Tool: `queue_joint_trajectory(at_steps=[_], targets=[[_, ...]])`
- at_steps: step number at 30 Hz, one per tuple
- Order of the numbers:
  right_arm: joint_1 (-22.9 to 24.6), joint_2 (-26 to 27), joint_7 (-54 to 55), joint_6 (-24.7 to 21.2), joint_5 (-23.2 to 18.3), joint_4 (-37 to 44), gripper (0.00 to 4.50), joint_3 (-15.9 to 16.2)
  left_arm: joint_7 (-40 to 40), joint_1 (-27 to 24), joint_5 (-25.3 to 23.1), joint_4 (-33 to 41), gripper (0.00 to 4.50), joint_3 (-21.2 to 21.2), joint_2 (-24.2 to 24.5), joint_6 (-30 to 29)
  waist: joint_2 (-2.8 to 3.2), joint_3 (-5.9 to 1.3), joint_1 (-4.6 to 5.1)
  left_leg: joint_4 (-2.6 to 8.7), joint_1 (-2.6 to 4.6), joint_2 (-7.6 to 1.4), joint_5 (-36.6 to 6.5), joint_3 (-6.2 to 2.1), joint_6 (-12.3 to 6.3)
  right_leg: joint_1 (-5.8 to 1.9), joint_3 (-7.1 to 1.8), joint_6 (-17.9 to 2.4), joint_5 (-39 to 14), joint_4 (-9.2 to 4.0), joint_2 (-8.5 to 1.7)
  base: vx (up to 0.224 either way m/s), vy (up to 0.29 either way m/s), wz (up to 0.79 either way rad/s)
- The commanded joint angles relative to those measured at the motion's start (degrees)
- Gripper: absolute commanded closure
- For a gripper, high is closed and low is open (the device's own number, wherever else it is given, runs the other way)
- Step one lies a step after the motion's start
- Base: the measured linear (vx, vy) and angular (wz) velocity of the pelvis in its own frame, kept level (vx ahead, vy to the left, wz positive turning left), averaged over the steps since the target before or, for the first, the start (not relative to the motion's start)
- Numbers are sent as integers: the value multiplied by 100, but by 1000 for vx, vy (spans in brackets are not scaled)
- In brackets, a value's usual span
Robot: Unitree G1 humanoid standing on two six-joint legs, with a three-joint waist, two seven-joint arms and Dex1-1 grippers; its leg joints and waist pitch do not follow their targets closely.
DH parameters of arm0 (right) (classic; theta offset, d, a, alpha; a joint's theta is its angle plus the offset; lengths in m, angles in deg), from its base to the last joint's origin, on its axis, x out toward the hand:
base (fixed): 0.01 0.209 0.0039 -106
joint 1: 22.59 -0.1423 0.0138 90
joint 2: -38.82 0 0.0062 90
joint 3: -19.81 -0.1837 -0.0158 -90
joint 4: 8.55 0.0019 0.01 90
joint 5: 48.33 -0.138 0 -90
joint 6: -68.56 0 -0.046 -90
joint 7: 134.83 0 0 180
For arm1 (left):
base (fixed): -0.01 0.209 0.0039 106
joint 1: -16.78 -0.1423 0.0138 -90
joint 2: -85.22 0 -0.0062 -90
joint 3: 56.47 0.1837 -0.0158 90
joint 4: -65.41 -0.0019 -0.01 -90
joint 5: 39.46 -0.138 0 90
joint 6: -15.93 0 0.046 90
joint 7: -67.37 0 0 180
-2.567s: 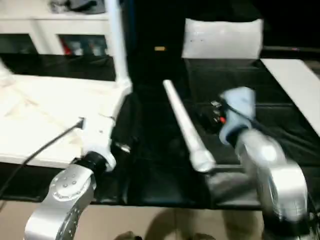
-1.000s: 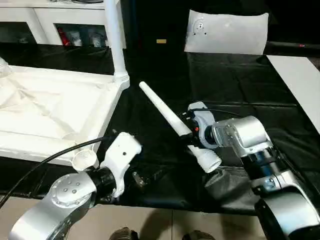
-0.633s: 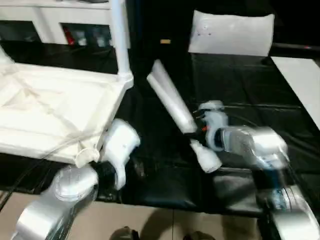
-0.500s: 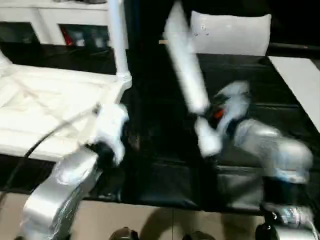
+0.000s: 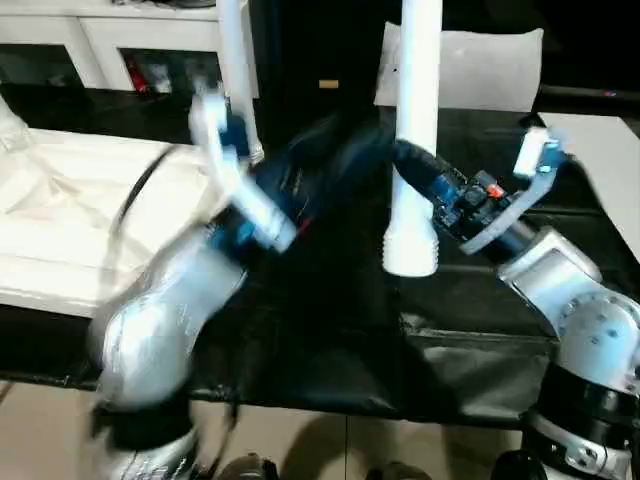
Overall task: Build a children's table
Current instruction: Pick table leg
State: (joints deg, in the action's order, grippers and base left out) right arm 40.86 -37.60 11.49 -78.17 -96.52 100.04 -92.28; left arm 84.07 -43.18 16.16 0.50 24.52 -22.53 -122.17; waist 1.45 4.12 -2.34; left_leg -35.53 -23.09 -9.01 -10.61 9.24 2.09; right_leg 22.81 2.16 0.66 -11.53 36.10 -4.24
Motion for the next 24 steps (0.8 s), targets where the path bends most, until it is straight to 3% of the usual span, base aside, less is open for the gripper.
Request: queue_joint_trajectory(at_steps=[1, 4, 5, 11, 14, 15, 16, 18, 23, 24], targets=[[32, -4, -31, -54, -182, 144, 266, 34, -10, -2, 246, -118, 0, -88, -2, -133, -46, -378, -39, 453, 89, -257, -834, -81, 86, -243, -210, -1015, -1179, -491, -304, 0, 0, 0], [167, -52, -98, -93, -276, 307, 266, 257, 33, 275, 259, -531, 0, -49, -6, -168, 1, -388, -70, 460, 121, -265, -856, -83, 114, -237, -212, -897, -1343, -518, -298, 0, 0, 0], [186, -46, -113, -121, -354, 337, 266, 271, 74, 311, 297, -595, 0, -51, 3, -149, -8, -384, -69, 466, 118, -267, -882, -81, 121, -236, -216, -870, -1365, -533, -297, 0, 0, 0], [558, -200, -335, -496, -930, 517, 266, 473, 848, 565, 1333, -1279, 0, -308, 4, -337, 4, -408, -138, 468, 127, -264, -795, -86, 161, -255, -204, -942, -1125, -505, -299, 0, 0, 0], [615, -227, -320, -535, -969, 516, 266, 520, 1182, 578, 1369, -1404, 30, -295, 124, -379, 24, -414, -143, 481, 123, -281, -786, -88, 169, -256, -204, -994, -996, -492, -313, 0, 0, 0], [665, -218, -207, -505, -1007, 517, 266, 557, 1607, 575, 1279, -1534, 37, -211, 350, -445, 43, -418, -149, 482, 137, -276, -847, -91, 194, -256, -201, -973, -1105, -496, -321, 0, 0, 0], [677, -211, -138, -481, -972, 507, 266, 569, 1810, 561, 1257, -1566, 40, -174, 449, -485, 24, -408, -138, 493, 129, -252, -864, -88, 190, -255, -206, -887, -1269, -515, -315, 0, 0, 0], [705, -271, -80, -487, -941, 496, 266, 629, 2040, 537, 1267, -1592, 72, -115, 600, -535, 35, -410, -138, 502, 151, -279, -892, -85, 241, -239, -211, -878, -1291, -516, -322, 0, 0, 0], [825, -515, -322, -545, -993, 520, 266, 848, 2315, 483, 1293, -1665, 78, -39, 806, -574, 60, -440, -167, 499, 155, -292, -825, -87, 298, -267, -206, -967, -949, -464, -327, 0, 0, 0], [856, -557, -372, -514, -1021, 522, 266, 891, 2435, 479, 1311, -1717, 100, -23, 848, -581, 51, -450, -171, 494, 145, -293, -771, -88, 270, -281, -206, -993, -869, -449, -329, 0, 0, 0]])
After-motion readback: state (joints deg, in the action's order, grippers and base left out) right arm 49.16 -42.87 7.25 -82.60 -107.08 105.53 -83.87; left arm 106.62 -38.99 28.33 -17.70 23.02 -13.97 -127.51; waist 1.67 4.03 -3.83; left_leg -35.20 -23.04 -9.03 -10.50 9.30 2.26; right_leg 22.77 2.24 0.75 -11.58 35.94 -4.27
